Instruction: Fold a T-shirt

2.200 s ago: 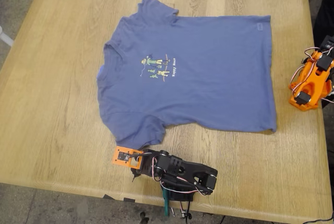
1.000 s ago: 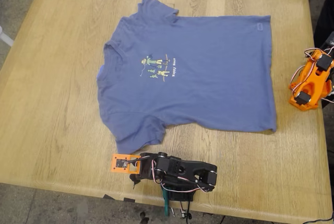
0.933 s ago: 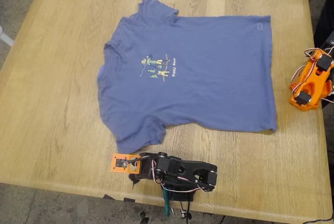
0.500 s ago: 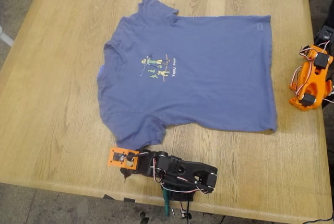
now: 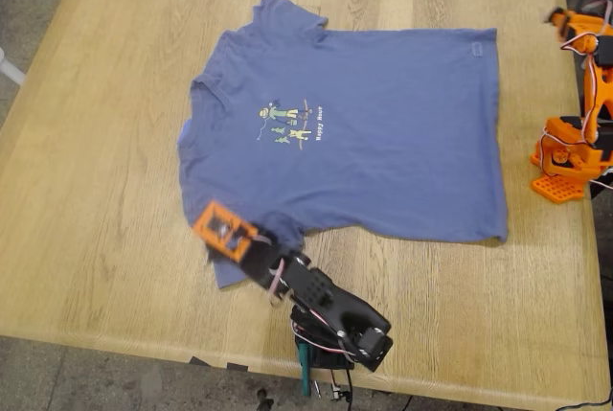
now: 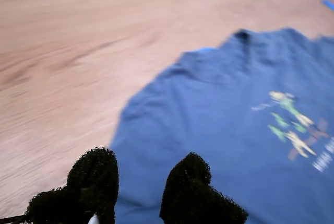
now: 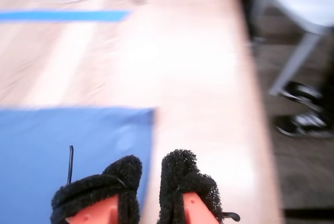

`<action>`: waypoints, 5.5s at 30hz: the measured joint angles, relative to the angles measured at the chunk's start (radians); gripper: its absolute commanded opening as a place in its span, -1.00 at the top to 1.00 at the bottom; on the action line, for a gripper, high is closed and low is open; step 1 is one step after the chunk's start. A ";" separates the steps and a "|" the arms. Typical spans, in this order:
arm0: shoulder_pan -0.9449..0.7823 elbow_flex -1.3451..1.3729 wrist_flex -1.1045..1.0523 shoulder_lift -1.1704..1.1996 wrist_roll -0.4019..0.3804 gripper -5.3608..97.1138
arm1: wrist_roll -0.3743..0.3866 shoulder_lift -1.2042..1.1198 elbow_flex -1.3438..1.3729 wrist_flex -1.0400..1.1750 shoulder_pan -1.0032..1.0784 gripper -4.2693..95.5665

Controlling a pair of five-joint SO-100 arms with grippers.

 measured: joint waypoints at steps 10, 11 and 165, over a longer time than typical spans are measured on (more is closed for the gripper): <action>0.193 -0.255 -0.021 -0.334 0.012 0.18 | 0.000 0.008 -0.158 0.310 -0.660 0.62; 0.193 -0.264 -0.021 -0.353 0.012 0.18 | 0.000 -0.002 -0.173 0.325 -0.709 0.61; 0.448 -1.078 -0.382 -1.582 -0.057 0.90 | 0.075 -2.510 -2.161 0.288 -1.173 0.91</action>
